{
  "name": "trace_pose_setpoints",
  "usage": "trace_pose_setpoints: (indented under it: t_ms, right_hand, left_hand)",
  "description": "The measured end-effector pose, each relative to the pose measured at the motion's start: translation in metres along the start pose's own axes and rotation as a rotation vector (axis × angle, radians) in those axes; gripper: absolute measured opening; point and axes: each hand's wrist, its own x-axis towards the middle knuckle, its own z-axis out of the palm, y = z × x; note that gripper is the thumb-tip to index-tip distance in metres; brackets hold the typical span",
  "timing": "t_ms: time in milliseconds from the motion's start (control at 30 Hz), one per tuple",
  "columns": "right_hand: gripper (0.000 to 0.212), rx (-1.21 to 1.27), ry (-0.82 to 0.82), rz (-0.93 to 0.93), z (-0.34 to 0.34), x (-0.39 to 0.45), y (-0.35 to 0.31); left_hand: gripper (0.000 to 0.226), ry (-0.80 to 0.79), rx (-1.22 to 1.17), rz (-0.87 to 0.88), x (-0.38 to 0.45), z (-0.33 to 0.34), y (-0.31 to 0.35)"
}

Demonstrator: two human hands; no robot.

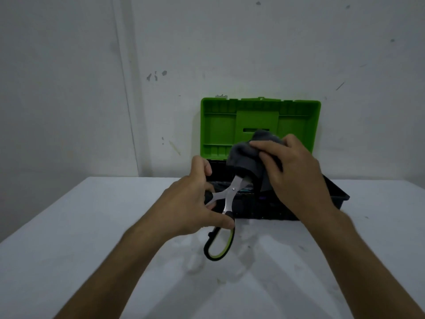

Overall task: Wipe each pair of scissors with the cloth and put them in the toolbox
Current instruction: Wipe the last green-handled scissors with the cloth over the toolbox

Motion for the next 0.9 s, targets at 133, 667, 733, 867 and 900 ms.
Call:
trace_pose_setpoints:
  t_ms: [133, 667, 733, 867, 900]
  right_hand:
    - [0.041, 0.127, -0.003, 0.007, -0.012, 0.000, -0.012]
    - [0.020, 0.158, 0.143, 0.054, -0.020, 0.000, -0.013]
    - [0.020, 0.190, 0.037, -0.023, -0.017, -0.004, -0.029]
    - [0.017, 0.149, -0.082, -0.014, 0.007, -0.012, -0.036]
    - [0.018, 0.151, -0.053, 0.025, 0.009, -0.011, -0.029]
  left_hand:
    - [0.078, 0.017, 0.006, -0.015, 0.003, 0.001, -0.002]
    - [0.064, 0.053, 0.062, -0.134, -0.003, -0.009, 0.003]
    - [0.069, 0.024, 0.060, -0.134, -0.004, -0.007, 0.006]
    - [0.069, 0.015, 0.057, -0.096, -0.006, -0.006, 0.012]
    - [0.069, 0.014, 0.059, -0.110, -0.006, -0.007, 0.013]
